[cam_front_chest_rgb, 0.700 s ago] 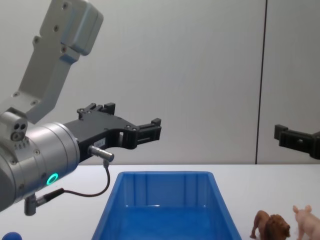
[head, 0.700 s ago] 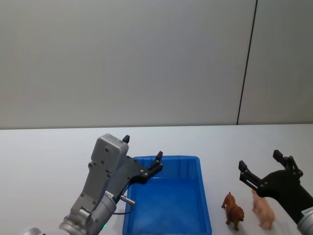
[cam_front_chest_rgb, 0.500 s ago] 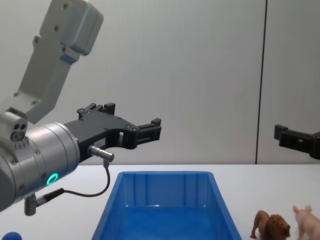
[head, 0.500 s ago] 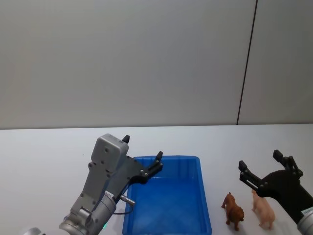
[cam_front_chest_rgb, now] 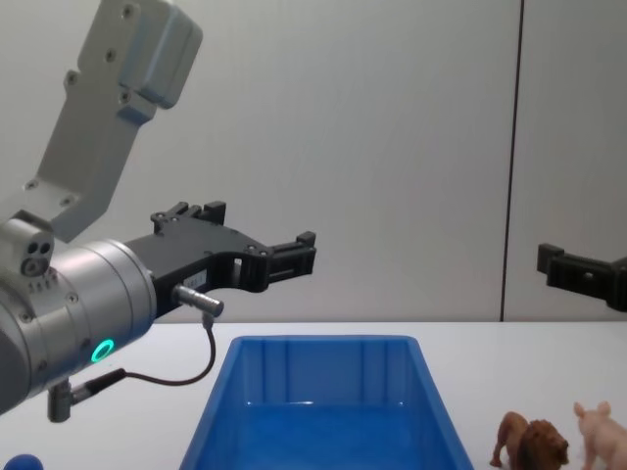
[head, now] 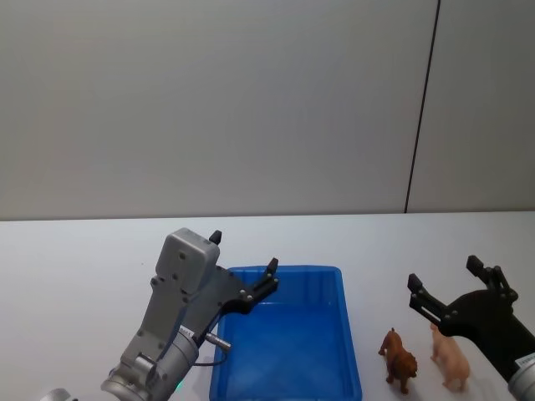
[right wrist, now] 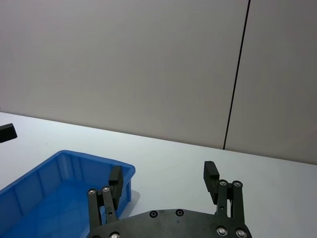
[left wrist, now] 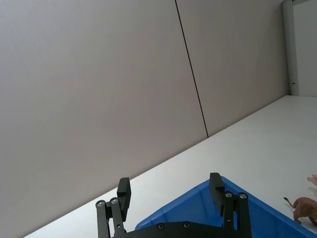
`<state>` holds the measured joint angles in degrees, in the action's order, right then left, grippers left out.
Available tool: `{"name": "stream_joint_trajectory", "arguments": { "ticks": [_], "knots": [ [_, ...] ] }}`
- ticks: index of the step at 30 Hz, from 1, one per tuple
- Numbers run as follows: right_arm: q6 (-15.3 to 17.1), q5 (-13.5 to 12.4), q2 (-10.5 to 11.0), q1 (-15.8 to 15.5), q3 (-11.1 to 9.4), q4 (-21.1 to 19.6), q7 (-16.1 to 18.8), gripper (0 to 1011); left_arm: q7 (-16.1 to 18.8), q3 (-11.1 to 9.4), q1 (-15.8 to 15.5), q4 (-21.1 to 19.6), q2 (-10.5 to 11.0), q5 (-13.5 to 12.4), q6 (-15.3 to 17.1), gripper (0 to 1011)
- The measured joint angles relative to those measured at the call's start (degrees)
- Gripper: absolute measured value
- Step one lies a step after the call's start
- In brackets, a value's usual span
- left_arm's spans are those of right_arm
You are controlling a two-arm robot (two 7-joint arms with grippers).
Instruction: Pick up the two dolls from the table and place them into the box.
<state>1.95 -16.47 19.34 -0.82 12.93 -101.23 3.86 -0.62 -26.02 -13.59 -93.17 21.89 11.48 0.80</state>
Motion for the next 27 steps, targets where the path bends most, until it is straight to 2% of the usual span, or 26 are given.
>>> {"name": "stream_joint_trajectory", "arguments": {
  "ticks": [8, 27],
  "knots": [
    [1.3, -0.3, 0.4, 0.3, -0.4, 0.7, 0.8, 1001, 0.0, 0.0, 0.0, 0.0, 0.0, 0.0, 0.0, 1002],
    [7.8, -1.1, 3.5, -0.5, -2.4, 4.5, 3.6, 1001, 0.0, 0.0, 0.0, 0.0, 0.0, 0.0, 0.0, 1002]
  ]
}}
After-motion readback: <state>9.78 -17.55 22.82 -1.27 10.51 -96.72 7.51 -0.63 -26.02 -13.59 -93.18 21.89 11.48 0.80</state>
